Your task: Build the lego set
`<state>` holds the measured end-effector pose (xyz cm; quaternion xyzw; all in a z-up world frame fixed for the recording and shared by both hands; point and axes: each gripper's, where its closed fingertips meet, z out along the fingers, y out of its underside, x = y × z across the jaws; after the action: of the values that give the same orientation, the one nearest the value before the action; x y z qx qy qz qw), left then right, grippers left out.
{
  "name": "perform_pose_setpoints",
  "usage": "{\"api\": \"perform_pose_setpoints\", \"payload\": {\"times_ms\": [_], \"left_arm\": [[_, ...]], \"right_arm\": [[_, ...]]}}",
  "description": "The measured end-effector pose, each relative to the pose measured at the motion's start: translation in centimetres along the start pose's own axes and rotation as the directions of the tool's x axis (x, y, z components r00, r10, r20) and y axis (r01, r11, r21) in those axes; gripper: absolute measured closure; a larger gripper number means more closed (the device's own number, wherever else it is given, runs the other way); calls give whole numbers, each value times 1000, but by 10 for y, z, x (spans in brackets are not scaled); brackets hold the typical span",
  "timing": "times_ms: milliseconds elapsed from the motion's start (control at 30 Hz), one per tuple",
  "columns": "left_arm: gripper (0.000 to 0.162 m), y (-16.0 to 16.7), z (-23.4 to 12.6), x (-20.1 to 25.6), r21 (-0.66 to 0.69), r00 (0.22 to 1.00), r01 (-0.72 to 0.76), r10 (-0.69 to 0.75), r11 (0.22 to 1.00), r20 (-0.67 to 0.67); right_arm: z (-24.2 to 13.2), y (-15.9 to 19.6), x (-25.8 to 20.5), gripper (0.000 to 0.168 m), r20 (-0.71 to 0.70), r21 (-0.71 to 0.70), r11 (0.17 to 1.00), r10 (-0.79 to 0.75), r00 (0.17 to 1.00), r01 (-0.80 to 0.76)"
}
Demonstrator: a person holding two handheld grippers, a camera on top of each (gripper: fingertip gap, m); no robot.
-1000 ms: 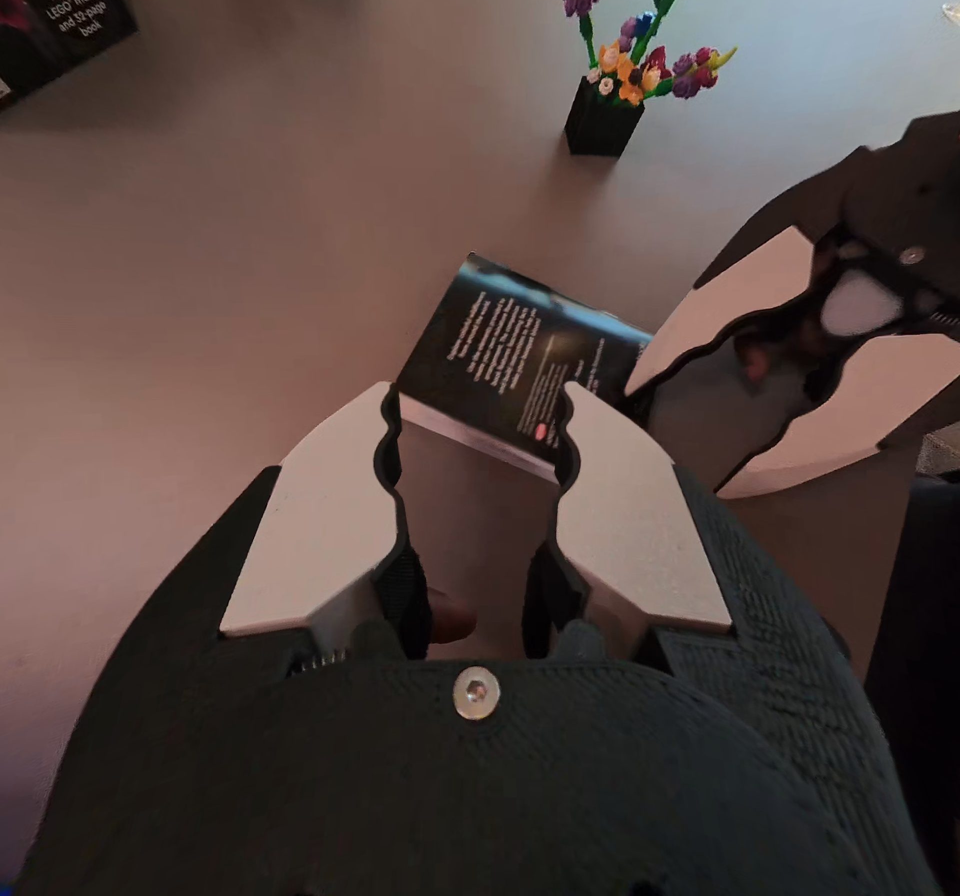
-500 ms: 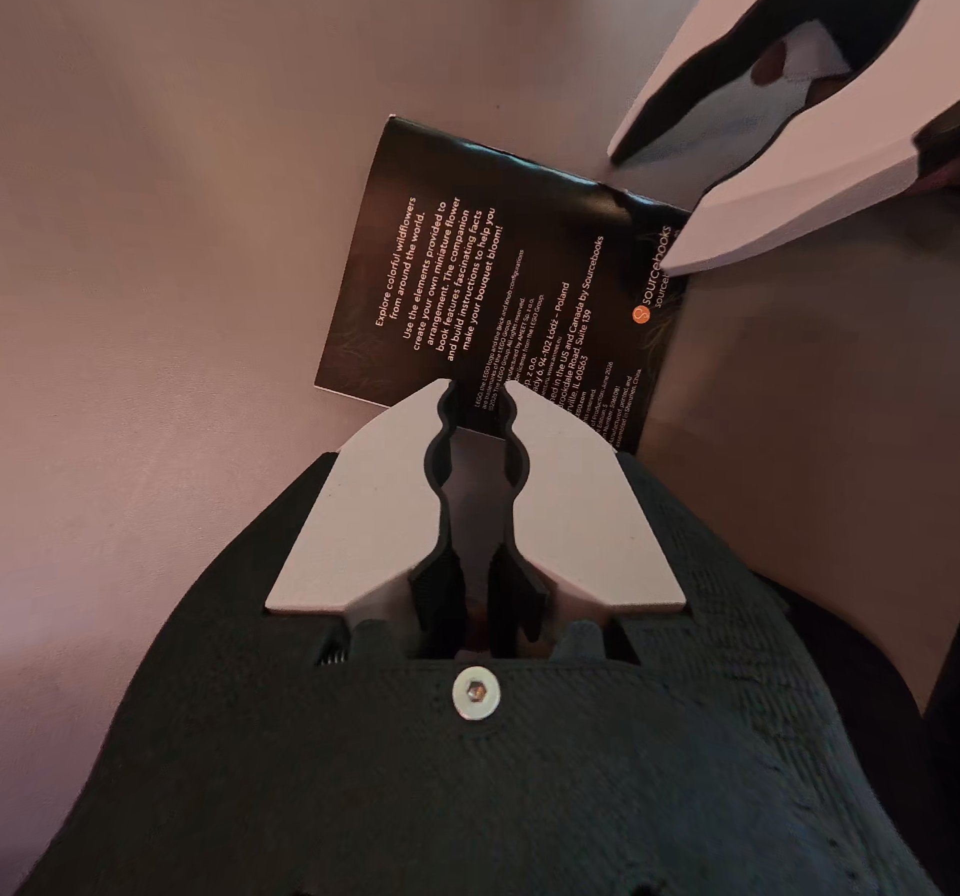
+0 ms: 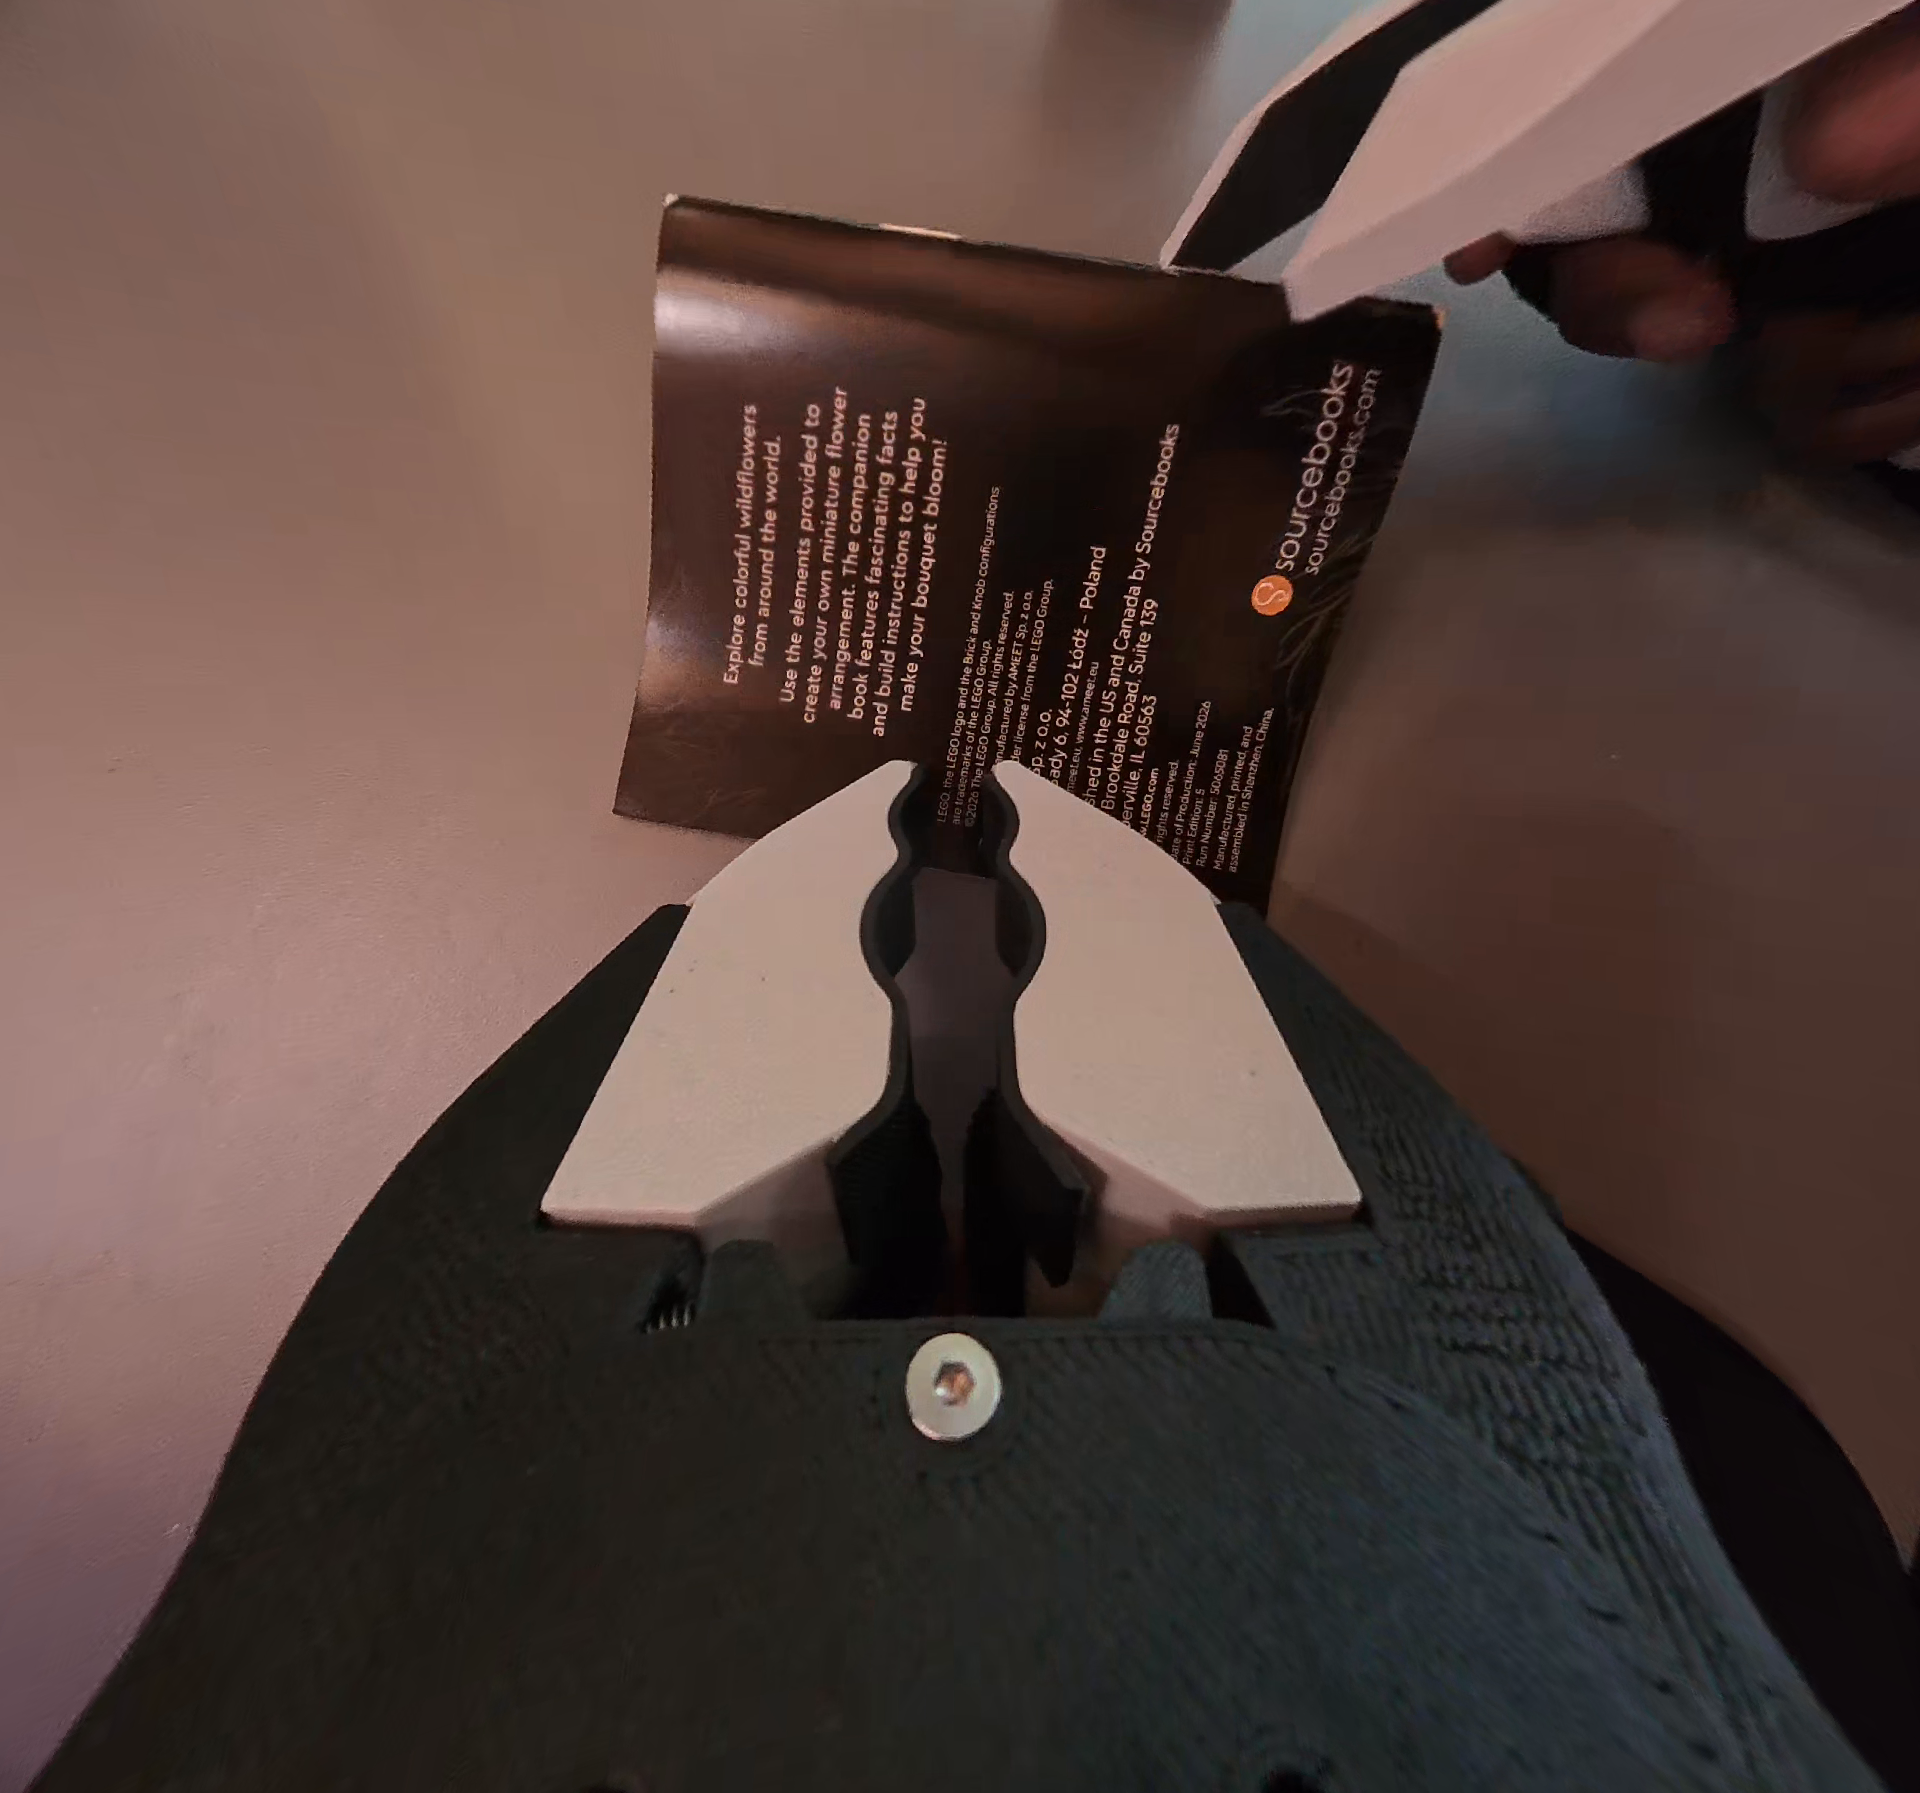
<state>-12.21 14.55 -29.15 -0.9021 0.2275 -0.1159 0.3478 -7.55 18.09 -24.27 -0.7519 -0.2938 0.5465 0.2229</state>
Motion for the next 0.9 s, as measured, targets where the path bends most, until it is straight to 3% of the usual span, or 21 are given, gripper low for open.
{"api": "perform_pose_setpoints", "payload": {"times_ms": [67, 167, 267, 433, 567, 767, 900], "left_arm": [[153, -1, -1, 0, 14, 1000, 10, -10, 1000, -7], [151, -4, -6, -2, 58, 999, 37, -36, 998, -16], [149, 5, 0, -8, -1, 999, 32, -32, 999, 39], [150, 3, 0, -10, 0, 996, -42, 42, 999, 84], [144, 2, -2, -6, 27, 1000, -18, 17, 999, 21], [141, -14, -28, -4, 186, 963, 200, -157, 962, -221], [140, -14, -38, -6, 180, 904, 333, -259, 926, -340]], "right_arm": [[0, -6, -9, 141, 67, 61, 998, 28, 997, -32], [5, -12, -36, 154, 276, 108, 984, 111, 955, -145], [18, -4, -61, 146, 374, 65, 988, 108, 921, -142], [30, 0, -71, 137, 258, 108, 991, -108, 960, 82], [32, 13, -82, 125, 187, 87, 929, -371, 910, 360], [42, 34, -73, 103, 126, -20, 839, -538, 834, 544], [44, 41, -56, 106, 34, -115, 703, -704, 710, 702]]}}
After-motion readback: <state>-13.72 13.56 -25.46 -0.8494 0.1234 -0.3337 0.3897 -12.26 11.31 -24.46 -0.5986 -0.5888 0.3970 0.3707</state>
